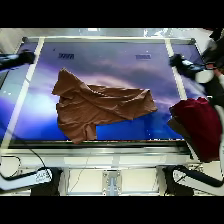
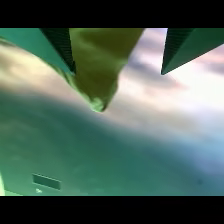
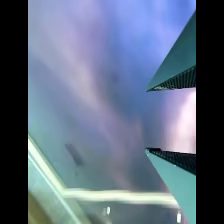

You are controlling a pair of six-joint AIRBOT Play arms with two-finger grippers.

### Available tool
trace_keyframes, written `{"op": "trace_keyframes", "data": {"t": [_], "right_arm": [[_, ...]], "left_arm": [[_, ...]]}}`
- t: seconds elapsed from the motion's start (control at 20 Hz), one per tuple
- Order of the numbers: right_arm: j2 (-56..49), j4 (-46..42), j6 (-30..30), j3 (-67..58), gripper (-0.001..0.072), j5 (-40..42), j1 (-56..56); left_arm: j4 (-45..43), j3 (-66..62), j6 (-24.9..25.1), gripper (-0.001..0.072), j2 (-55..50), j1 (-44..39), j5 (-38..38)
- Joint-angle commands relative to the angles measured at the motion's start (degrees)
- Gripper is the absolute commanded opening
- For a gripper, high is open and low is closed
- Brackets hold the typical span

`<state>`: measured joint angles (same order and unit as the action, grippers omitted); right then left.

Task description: Fold the shirts.

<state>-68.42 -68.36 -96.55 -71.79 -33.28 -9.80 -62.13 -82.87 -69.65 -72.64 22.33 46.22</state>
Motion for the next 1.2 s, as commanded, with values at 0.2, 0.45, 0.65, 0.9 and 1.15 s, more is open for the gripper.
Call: {"op": "trace_keyframes", "data": {"t": [0.2, 0.45, 0.65, 0.9, 1.15], "right_arm": [[19.71, -10.88, 7.93, 13.2, 0.0406, -37.99, -16.26], [20.68, 2.36, 12.76, 34.16, 0.0405, -38.77, -16.28], [17.44, 23.12, 23.43, 35.23, 0.0404, -37.29, -16.22], [17.59, 32.92, 27.26, 35.21, 0.0404, -36.46, -16.22], [17.59, 33.66, 27.23, 35.23, 0.0404, -36.74, -16.22]], "left_arm": [[-1.95, 37.48, -3.41, 0.0587, 29.99, 19.65, 11.76], [6.47, 58.9, -15.26, 0.0587, 34.05, 20.39, 9.64], [16.65, 60.48, -10.21, 0.0587, 24.72, 20.39, 14.03], [26.62, 60.13, 5.05, 0.0585, 10.56, 20.39, 18.34], [26.71, 60.13, 9.14, 0.0505, 8.04, 20.2, 16.04]]}}
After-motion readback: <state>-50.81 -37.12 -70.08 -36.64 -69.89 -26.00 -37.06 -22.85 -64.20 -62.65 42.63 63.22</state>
